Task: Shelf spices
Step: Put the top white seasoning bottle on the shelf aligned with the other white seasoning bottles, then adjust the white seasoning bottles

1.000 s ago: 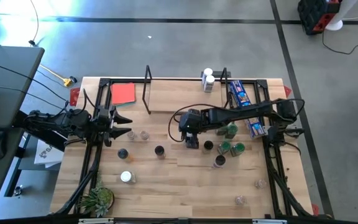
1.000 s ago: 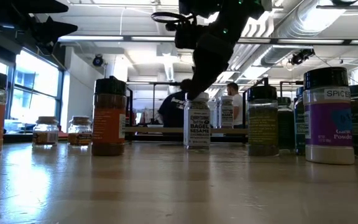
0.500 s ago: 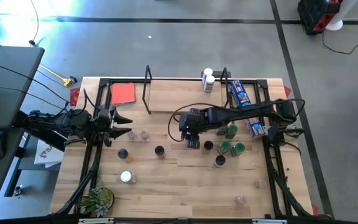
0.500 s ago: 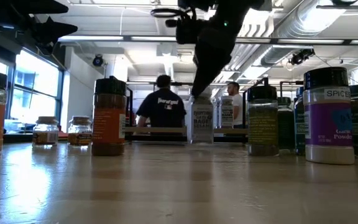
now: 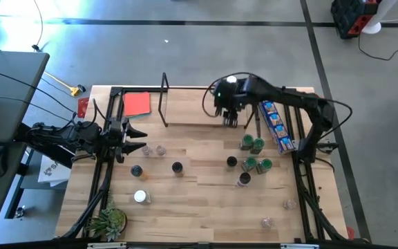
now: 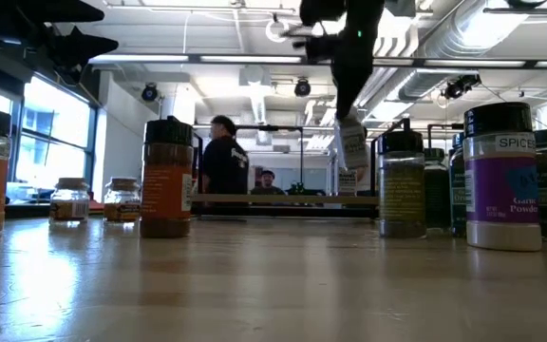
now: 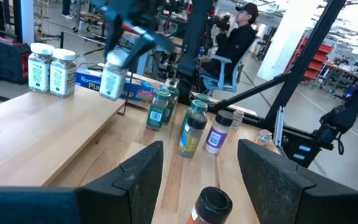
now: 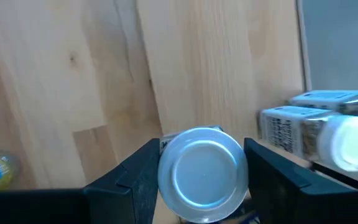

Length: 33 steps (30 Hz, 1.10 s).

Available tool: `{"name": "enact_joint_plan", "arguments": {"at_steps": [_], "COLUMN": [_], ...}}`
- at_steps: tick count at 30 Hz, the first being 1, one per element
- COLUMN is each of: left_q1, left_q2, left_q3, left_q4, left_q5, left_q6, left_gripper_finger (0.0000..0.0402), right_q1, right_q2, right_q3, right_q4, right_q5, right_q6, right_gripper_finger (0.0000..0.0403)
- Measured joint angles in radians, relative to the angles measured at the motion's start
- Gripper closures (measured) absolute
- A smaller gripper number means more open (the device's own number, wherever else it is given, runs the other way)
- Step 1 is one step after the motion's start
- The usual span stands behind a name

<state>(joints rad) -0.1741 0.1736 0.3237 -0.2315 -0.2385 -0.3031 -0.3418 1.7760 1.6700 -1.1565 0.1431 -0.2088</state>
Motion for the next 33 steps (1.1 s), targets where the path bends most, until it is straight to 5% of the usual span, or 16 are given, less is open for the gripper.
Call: {"name": "enact_joint_plan", "arguments": {"at_steps": [12, 22, 33], "left_q1": [0.000, 0.000, 0.000], "left_q2": [-0.001, -0.001, -0.001], "left_q3": [0.000, 0.000, 0.000], "left_q4": [-0.006, -0.005, -0.004], "left_q5": [0.000, 0.000, 0.000], "left_q6": [-0.007, -0.009, -0.010], "left_gripper_finger": [0.0200, 0.0200, 0.0200], "right_q1": [-0.149, -0.156, -0.156], "right_q2": [0.000, 0.001, 0.000], "right_q3": [-0.065, -0.065, -0.065], "right_q4": [0.115, 0.120, 0.123], "right_q5": [-0.061, -0.021, -0.020], "right_q6": [-0.054, -0.009, -0.005], "right_gripper_finger": [0.0216, 0.0177, 0.0199]}}
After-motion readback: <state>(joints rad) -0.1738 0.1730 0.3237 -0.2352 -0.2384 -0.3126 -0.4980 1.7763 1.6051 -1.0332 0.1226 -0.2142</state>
